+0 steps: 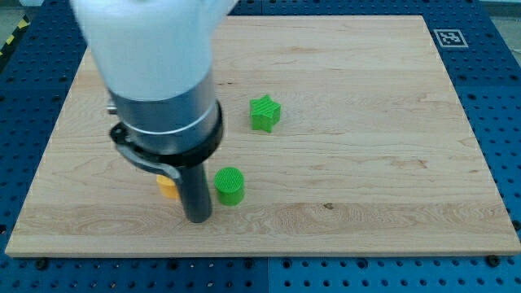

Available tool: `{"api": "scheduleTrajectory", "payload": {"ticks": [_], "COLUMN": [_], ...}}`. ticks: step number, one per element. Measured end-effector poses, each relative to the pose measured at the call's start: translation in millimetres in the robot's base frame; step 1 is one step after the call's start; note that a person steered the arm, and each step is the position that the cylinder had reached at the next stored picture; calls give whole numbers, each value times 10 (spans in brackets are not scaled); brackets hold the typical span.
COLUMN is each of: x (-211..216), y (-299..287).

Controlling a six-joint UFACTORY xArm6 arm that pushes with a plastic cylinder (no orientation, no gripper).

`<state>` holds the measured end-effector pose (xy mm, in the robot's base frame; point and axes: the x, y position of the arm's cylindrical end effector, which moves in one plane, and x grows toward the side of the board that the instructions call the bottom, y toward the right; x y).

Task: Move the green circle on right side of the yellow heart

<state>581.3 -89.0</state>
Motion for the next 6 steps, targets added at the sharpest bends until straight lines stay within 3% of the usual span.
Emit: {"api": "scheduleTrajectory", "payload": {"ticks": [1, 3, 4, 5, 6], "x": [0, -61, 1, 113, -170], "y": [157, 1101, 1060, 635, 503]}}
